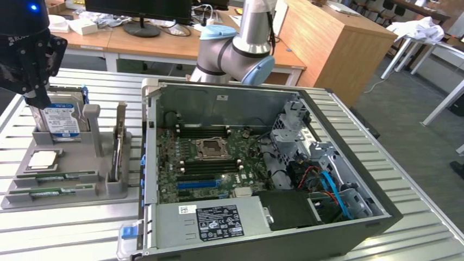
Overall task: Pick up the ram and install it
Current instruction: 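Pick up the ram and move it above insertion slot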
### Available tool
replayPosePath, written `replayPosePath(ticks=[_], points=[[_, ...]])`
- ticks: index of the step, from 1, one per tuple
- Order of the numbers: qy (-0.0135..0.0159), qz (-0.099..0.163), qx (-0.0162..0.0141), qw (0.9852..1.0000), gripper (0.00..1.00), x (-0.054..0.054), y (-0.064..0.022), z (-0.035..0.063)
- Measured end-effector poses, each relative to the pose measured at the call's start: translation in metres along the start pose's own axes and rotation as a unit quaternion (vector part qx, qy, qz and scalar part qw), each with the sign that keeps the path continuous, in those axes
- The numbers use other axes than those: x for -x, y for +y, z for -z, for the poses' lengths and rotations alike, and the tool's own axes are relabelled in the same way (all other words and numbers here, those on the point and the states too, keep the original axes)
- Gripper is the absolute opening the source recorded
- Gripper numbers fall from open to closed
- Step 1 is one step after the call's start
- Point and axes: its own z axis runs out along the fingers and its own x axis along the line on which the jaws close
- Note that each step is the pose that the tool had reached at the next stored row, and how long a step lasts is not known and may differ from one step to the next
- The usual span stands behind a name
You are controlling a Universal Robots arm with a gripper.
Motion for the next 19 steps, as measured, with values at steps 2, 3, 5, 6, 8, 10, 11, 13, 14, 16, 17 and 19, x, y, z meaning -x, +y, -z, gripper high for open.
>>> replayPosePath(ticks=[2,3,5,6,8,10,11,13,14,16,17,19], points=[[0.0008,0.018,0.0004,0.9998,0.1,0.0,0.0,-0.0001],[0.0012,0.027,0.0006,0.9996,0.1,0.0,0.0,-0.0001],[0.002,0.045,0.001,0.999,0.1,0.0,0.0,-0.0002],[0.0024,0.054,0.0013,0.9985,0.1,0.0,0.0,-0.0002],[0.0032,0.072,0.0017,0.9974,0.1,0.0,-0.0001,-0.0003],[0.004,0.09,0.0021,0.9959,0.1,0.0,-0.0001,-0.0004],[0.0044,0.1,0.0023,0.995,0.1,0.0,0.0,-0.0004],[0.0052,0.118,0.0028,0.993,0.1,0.0,-0.0001,-0.0005],[0.0056,0.126,0.0029,0.9919,0.1,0.0,-0.0001,-0.0005],[0.0064,0.144,0.0034,0.9895,0.1,0.0,0.0,-0.0006],[0.0068,0.154,0.0036,0.988,0.1,0.0,-0.0001,-0.0007],[0.0076,0.172,0.004,0.9851,0.1,0.0,-0.0001,-0.0008]])
